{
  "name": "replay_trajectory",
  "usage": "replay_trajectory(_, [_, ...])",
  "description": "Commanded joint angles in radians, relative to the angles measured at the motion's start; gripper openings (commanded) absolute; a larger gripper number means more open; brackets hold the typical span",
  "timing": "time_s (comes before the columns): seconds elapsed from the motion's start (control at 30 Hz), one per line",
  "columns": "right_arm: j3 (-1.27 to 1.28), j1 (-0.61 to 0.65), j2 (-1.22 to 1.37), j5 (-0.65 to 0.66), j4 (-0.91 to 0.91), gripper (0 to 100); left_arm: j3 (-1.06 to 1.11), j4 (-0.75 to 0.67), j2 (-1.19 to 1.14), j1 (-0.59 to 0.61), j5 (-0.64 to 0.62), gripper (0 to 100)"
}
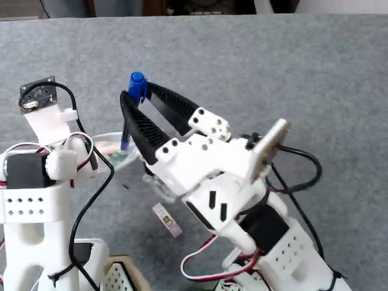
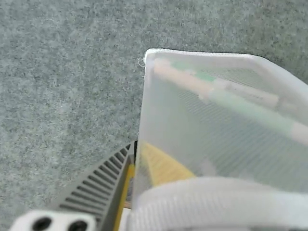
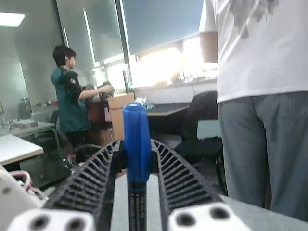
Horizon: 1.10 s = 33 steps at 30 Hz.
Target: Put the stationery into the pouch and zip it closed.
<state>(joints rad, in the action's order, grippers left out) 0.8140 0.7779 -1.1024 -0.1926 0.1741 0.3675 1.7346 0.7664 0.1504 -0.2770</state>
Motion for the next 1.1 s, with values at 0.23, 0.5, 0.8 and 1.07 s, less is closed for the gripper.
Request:
replay_trajectory(0.23, [0.128,-0.011,-0.005,-0.006,-0.210,1.3,0.007,-0.012,0.005,0.068,-0.006,3])
replay_trajectory(0.5, [0.163,-0.008,-0.010,0.003,-0.181,1.6,0.004,-0.012,0.005,0.073,-0.006,3])
replay_trajectory(0.8, [0.081,0.061,-0.008,0.212,0.075,33.2,0.005,-0.012,0.005,0.071,-0.006,3])
replay_trajectory(1.07, [0.025,0.034,-0.013,0.213,0.095,30.2,0.007,-0.015,0.005,0.074,-0.003,3])
